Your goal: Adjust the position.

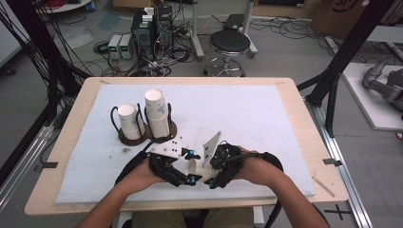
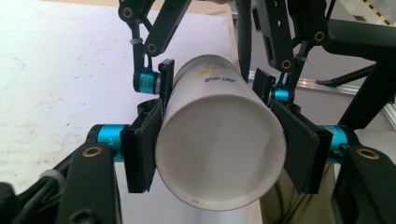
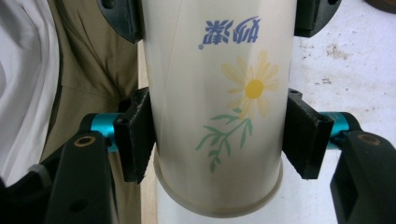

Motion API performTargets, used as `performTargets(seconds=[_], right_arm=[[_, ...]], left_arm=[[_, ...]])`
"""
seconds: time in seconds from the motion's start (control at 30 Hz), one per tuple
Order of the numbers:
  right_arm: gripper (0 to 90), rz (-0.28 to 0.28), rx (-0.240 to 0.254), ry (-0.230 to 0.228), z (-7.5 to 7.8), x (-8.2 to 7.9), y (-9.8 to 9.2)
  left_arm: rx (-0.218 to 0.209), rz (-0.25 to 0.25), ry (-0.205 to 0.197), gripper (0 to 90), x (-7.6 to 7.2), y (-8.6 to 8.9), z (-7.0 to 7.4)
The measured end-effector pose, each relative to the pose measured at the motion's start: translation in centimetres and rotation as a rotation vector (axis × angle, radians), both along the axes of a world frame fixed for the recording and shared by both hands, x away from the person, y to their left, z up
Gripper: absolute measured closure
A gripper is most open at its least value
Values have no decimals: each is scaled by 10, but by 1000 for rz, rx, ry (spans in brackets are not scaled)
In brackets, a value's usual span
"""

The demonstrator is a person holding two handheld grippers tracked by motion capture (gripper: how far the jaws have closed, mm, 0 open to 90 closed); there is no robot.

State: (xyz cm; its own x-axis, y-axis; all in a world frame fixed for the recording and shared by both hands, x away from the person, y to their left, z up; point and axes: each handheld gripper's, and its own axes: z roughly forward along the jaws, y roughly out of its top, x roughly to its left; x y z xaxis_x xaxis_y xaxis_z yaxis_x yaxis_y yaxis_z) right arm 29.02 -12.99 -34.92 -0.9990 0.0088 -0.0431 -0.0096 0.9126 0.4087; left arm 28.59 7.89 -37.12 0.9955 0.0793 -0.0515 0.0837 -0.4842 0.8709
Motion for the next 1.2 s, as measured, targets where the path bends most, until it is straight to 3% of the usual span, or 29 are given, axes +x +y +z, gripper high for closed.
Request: performTargets(seconds=[0.2, 0.23, 0.47, 0.6, 0.77, 0.87, 0.93, 1.03, 1.2], right_arm=[[266, -21, 52, -9, -1, 1, -4], [217, -51, 106, -16, 1, 2, -9], [217, -99, 263, -16, 9, 2, -28], [217, -121, 311, -24, 10, 2, -35], [212, -172, 457, -34, 13, 0, -50], [211, -207, 507, -52, 12, -1, -57], [211, -227, 542, -67, 9, -1, -62], [211, -265, 622, -62, 6, -2, -70], [211, -313, 709, -56, -1, -2, -80]], left_arm=[[-16, 10, -8, 371, 0, 2, 1], [-29, 14, -4, 372, 0, 3, 1], [-82, 37, 15, 371, 4, 12, -4], [-106, 51, 20, 371, 5, 17, -6], [-154, 89, 19, 371, 5, 27, -11], [-175, 107, 20, 371, 5, 31, -13], [-213, 131, 16, 371, 6, 38, -15], [-256, 155, 11, 371, 7, 43, -16], [-310, 178, -1, 371, 8, 50, -17]])
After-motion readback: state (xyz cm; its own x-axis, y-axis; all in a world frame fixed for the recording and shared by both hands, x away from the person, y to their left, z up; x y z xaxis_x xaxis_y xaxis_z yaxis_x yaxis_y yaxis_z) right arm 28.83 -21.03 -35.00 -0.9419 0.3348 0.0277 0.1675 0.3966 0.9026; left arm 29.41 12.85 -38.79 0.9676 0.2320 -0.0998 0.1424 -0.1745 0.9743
